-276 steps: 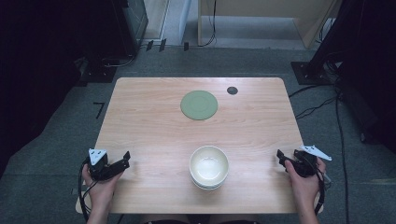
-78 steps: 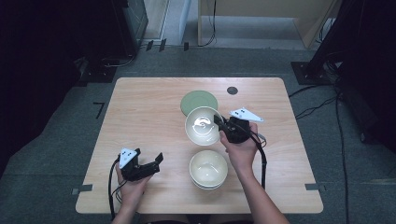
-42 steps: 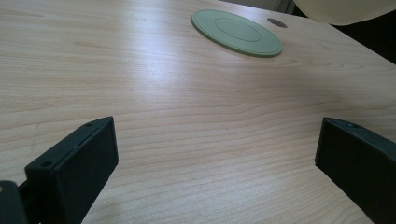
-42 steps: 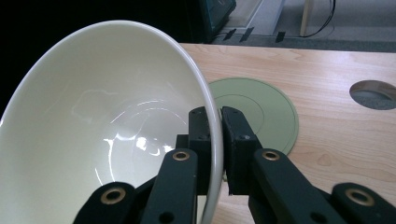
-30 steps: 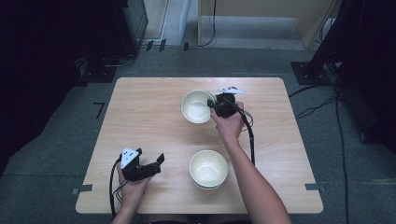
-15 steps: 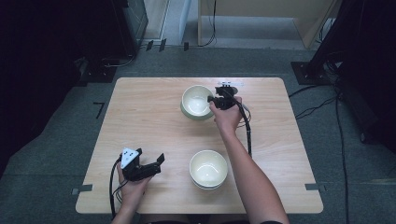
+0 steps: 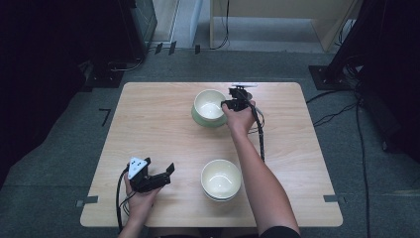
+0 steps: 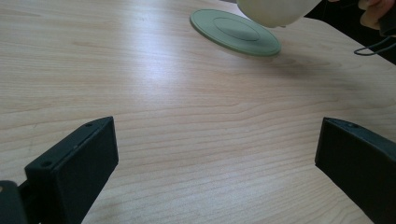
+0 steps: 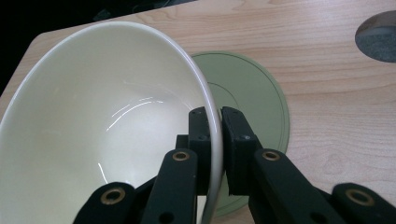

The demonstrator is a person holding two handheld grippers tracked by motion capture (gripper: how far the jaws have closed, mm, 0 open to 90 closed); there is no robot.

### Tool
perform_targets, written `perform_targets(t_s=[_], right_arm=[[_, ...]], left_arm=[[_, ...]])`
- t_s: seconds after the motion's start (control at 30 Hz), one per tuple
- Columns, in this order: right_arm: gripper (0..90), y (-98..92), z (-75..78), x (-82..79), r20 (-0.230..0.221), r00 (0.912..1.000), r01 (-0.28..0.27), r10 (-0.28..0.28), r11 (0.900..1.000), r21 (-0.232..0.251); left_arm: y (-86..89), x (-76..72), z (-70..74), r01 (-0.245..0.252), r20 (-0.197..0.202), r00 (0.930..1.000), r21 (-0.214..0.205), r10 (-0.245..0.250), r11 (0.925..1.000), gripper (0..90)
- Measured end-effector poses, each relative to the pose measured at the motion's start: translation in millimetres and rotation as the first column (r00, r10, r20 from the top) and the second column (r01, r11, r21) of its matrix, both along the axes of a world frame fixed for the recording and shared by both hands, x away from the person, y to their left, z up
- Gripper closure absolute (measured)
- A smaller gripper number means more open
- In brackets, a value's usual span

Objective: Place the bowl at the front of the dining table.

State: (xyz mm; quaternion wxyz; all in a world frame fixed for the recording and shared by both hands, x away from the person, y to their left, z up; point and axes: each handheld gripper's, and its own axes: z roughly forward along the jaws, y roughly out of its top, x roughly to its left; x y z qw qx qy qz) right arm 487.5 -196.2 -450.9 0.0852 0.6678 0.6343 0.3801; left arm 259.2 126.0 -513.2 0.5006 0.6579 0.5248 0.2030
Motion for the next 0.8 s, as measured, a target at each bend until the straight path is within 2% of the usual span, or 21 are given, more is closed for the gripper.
perform_targets(t_s=[0.13, 0.3, 0.73, 0.8], right_arm=[[84.6, 0.1, -4.7, 8.1, -0.039, 0.9989, 0.027, -0.026, 0.9993, 0.026], [84.5, 5.2, -8.8, 17.6, -0.067, 0.9967, 0.044, -0.045, 0.9988, -0.02], [84.4, 5.2, -24.7, 31.0, -0.111, 0.9897, 0.083, -0.09, 0.9948, -0.059], [84.3, 4.5, -25.8, 31.3, -0.112, 0.9893, 0.089, -0.093, 0.9949, -0.048]], left_arm=[[0.1, 0.0, 0.0, 0.0, 0.0, 1.0, -0.001, 0.0, 1.0, 0.0], [0.1, -0.1, 0.0, 0.002, 0.0, 1.0, -0.002, -0.002, 1.0, 0.0], [0.4, 0.0, -0.1, 0.005, -0.001, 1.0, -0.006, -0.005, 1.0, 0.0], [0.3, 0.1, -0.1, 0.004, -0.001, 1.0, -0.006, -0.004, 1.0, 0.0]])
